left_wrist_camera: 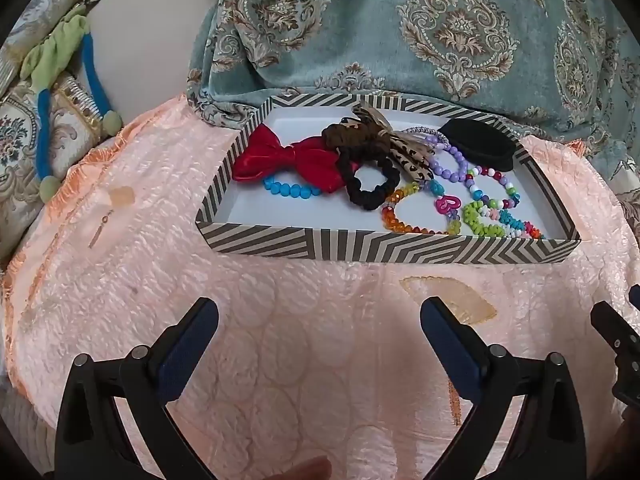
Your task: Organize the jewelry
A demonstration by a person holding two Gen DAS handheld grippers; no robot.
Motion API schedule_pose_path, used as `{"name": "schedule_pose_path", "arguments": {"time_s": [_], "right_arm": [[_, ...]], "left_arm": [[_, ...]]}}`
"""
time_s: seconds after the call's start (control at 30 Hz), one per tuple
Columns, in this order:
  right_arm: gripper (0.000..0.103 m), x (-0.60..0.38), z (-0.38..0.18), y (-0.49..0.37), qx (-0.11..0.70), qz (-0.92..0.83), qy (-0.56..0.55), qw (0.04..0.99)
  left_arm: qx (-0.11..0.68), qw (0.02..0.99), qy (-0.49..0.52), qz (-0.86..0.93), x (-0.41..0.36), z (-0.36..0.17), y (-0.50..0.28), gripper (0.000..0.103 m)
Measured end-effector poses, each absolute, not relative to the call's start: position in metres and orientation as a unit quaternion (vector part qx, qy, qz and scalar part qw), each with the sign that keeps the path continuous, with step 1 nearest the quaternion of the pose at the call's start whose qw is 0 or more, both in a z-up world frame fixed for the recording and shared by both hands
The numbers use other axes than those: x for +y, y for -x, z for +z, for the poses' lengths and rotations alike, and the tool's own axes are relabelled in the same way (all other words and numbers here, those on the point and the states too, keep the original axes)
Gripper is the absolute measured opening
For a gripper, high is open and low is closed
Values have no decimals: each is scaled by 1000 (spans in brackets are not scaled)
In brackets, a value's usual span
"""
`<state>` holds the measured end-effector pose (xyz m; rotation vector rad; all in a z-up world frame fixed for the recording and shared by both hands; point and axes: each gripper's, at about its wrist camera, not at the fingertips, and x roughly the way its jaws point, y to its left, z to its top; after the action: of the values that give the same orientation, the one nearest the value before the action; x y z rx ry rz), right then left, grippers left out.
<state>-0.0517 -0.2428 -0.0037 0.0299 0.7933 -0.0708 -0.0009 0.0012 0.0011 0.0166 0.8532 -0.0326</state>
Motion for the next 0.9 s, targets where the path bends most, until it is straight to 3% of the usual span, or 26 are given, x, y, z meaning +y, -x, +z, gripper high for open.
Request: {"name": "schedule_pose_path", "arguments": {"time_s": [0.9], "right_arm": [[103,-247,-5,49,392,-32,-20,919]], "left_arm": [[396,916,7,-66,5,-4,1,90]]}}
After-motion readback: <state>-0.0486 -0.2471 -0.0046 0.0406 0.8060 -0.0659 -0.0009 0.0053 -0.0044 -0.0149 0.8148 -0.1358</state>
